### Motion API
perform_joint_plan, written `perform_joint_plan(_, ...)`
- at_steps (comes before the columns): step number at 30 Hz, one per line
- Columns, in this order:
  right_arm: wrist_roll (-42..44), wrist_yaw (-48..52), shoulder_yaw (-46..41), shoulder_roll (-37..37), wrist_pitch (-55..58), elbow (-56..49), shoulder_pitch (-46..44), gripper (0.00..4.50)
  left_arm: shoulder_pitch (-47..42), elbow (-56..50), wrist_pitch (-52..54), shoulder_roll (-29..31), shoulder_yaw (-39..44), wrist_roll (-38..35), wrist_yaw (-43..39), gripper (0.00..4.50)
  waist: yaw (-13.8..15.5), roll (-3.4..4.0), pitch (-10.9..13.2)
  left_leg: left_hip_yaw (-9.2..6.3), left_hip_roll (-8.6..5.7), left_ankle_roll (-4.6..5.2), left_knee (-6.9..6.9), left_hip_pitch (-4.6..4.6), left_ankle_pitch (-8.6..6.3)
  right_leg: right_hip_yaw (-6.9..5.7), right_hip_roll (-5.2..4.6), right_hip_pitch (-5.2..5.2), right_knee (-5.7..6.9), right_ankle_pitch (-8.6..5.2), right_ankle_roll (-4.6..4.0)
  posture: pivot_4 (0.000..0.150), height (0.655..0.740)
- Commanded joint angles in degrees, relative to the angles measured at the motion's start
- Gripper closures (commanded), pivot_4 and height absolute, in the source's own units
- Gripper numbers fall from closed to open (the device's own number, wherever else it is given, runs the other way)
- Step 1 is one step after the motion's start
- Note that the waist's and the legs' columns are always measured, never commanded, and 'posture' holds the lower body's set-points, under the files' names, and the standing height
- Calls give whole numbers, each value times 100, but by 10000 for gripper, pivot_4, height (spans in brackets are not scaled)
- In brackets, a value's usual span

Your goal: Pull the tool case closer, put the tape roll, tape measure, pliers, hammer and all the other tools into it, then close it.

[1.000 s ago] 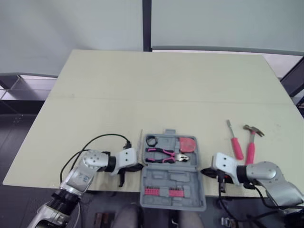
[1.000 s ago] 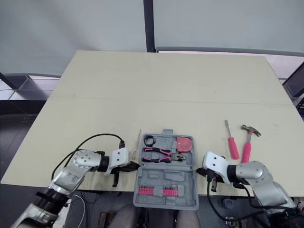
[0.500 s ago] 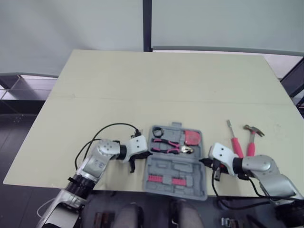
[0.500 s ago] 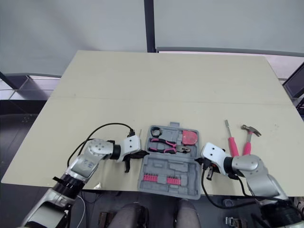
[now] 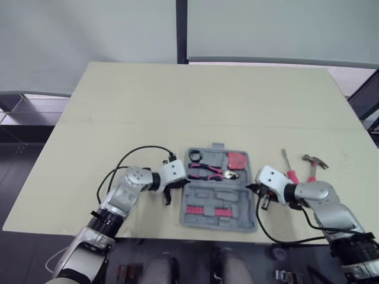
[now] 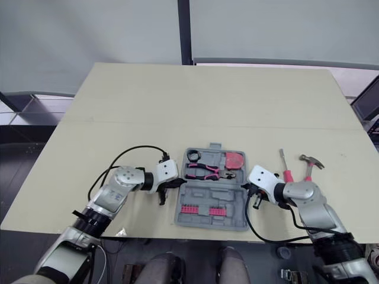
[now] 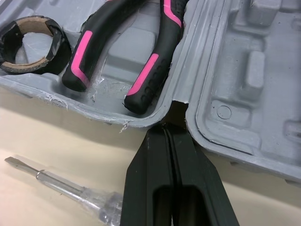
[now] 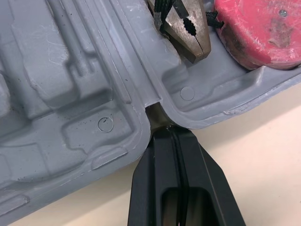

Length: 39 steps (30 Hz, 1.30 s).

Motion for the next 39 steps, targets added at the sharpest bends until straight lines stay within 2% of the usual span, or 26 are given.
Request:
perform_joint_plan(1,162,82,189,212,-137,-343,-169,45000,33,-194,-31,-126,-155,-17,1,44495,-2,0,0,0,0,0,0,0,0,0,0,0,0,0,0,1500,7400)
perform_joint_plan(16,145,81,251,281,-59,-519,-166,45000,121,-348,-4,54,-141,7,-10,44495,-95,0,0,-1,8,-3,-1,0,0,0,5,-1,0,-1,-1,1500,7400)
perform_joint_plan(39,-162,95,330,272,-396,-123,-317,45000,117,-327,-76,123,-107,63,60,44495,-126,0,0,-2,9,-5,-1,1,1,2,2,-1,1,-1,-1,1500,7400)
